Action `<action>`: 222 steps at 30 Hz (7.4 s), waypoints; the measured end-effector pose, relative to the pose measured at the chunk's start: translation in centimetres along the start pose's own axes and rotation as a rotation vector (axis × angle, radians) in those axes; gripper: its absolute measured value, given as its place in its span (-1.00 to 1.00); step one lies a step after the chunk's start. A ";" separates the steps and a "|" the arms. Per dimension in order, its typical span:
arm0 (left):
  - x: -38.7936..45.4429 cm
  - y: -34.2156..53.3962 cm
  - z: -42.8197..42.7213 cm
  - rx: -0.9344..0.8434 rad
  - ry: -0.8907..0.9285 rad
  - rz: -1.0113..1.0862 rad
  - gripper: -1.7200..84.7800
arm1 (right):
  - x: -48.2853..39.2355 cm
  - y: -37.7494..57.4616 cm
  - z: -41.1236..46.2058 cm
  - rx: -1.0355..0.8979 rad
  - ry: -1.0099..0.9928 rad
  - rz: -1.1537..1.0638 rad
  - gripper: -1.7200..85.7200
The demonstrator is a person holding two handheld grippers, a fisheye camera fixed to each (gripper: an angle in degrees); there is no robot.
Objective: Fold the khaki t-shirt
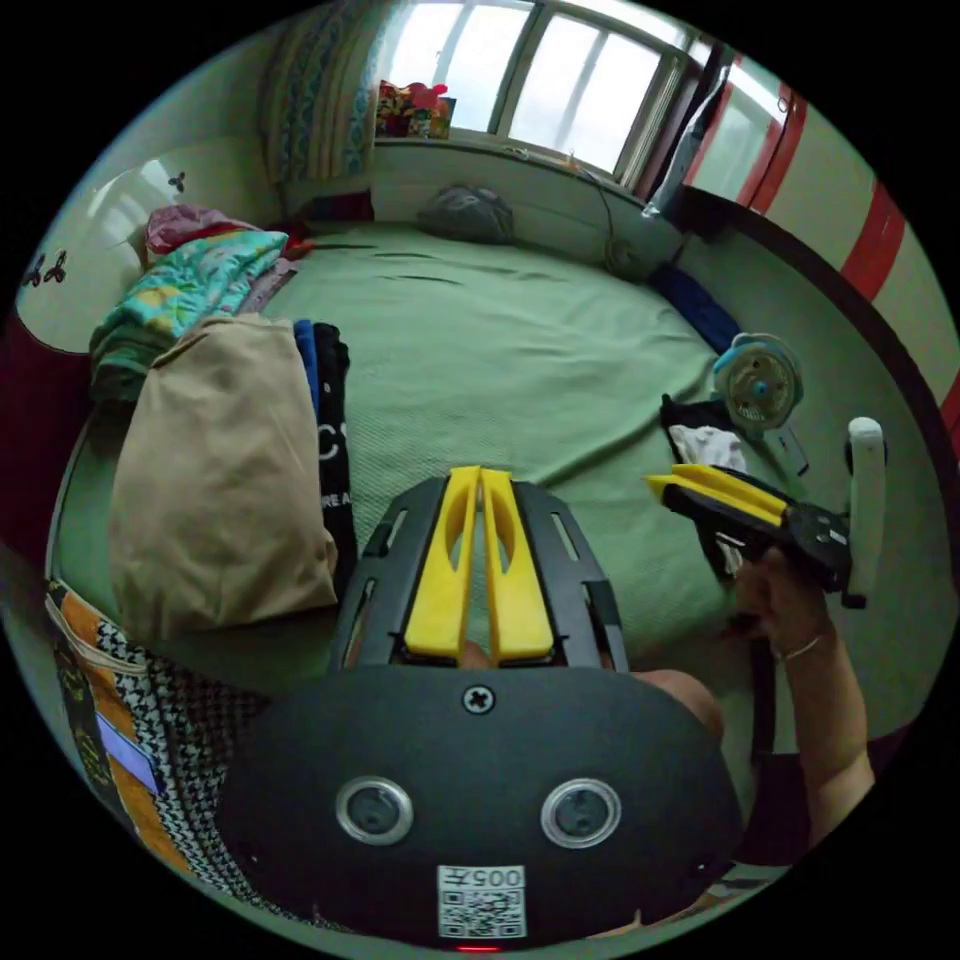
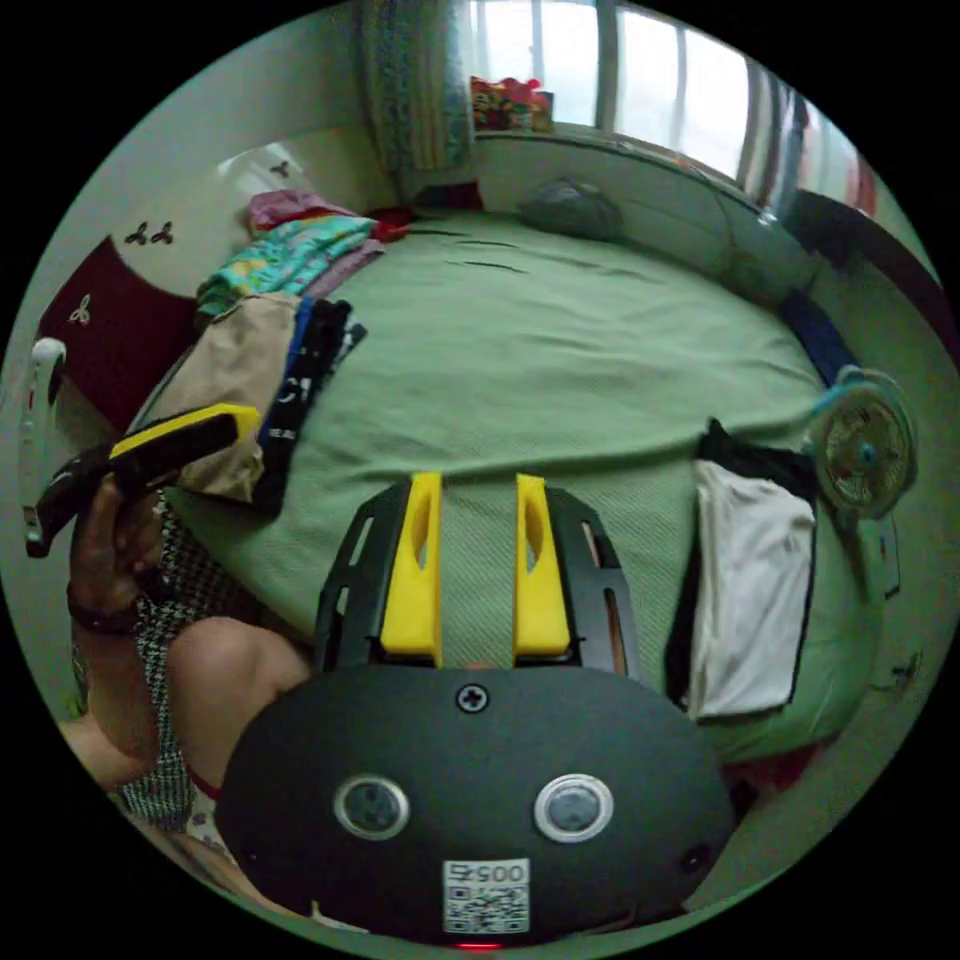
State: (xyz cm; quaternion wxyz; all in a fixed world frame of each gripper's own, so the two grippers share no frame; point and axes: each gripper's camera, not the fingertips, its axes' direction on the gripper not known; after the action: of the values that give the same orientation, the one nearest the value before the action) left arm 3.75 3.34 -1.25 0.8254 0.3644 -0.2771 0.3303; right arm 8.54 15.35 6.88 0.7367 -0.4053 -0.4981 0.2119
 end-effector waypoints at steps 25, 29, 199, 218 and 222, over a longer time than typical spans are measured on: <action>-30.4 -1.9 -9.3 0.052 -0.219 -0.327 -0.97 | -29.3 -12.1 17.4 0.072 -0.214 -0.299 -0.68; -33.0 -2.7 -9.4 0.041 -0.227 -0.318 -0.97 | -30.8 -13.7 19.2 0.064 -0.261 -0.276 -0.69; -1.0 -24.3 32.1 -0.140 -0.050 0.061 -0.97 | 0.2 -15.8 12.8 0.140 0.030 0.276 -0.98; 1.4 -19.1 25.0 0.088 -0.083 0.055 -0.96 | -4.5 -12.6 12.7 0.151 0.146 0.168 -0.99; 0.6 -18.6 24.2 0.056 -0.146 0.039 -0.96 | -5.5 -12.2 13.1 0.145 0.113 0.150 -0.99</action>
State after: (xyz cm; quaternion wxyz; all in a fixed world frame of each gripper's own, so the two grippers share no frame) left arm 12.80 -25.01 5.44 0.7859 0.4051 -0.3340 0.3265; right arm -6.74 9.32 15.94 0.7731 -0.3983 -0.4073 0.2788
